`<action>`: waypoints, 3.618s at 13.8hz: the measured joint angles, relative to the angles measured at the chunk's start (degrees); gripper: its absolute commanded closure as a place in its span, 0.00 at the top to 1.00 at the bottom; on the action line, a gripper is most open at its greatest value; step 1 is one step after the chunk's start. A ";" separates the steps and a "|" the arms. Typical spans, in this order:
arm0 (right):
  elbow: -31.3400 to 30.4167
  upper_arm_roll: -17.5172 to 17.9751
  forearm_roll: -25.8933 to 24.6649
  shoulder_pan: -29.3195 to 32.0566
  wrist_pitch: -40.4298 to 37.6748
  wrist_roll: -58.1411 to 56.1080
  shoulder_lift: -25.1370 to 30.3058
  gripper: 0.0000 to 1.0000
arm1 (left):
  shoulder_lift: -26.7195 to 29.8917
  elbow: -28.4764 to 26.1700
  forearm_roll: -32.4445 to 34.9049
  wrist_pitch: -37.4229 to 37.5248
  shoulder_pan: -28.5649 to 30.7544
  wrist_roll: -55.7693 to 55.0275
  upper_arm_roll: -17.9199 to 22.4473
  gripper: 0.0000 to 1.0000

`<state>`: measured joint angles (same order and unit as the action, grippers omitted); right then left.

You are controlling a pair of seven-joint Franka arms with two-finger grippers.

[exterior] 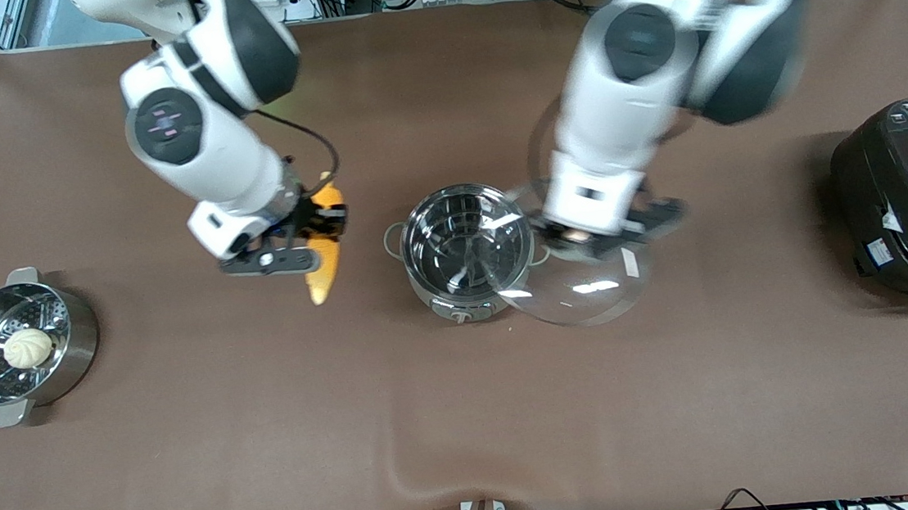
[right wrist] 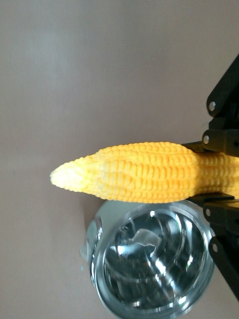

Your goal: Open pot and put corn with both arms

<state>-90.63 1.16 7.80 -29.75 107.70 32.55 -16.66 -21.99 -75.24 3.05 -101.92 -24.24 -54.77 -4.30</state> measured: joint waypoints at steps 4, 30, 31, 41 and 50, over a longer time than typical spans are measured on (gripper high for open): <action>0.04 0.06 0.02 -9.76 11.63 8.50 -5.63 0.01 | -0.35 -1.64 -0.01 0.20 9.23 4.35 -0.03 0.00; 5.46 -2.56 -0.11 10.23 -8.31 -7.20 1.88 1.00 | -22.31 -4.15 -0.05 -12.79 15.24 15.04 -1.01 1.00; 5.27 -2.60 -0.13 13.48 -9.94 -9.74 2.90 1.00 | -21.46 -4.02 -0.05 -12.62 15.27 15.04 -1.00 1.00; 5.42 -2.31 -6.92 25.34 -21.07 -22.30 10.03 1.00 | 2.54 -10.08 0.10 -3.37 15.84 22.11 -0.67 1.00; 11.95 -2.37 -6.93 26.54 -25.78 -28.42 10.46 1.00 | 26.40 -19.21 0.17 11.29 21.28 53.80 -0.40 1.00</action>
<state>-78.68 -1.21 0.87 -3.21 81.92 4.13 -6.20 4.41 -94.45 3.22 -90.63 -2.96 -0.96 -4.70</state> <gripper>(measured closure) 0.000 0.000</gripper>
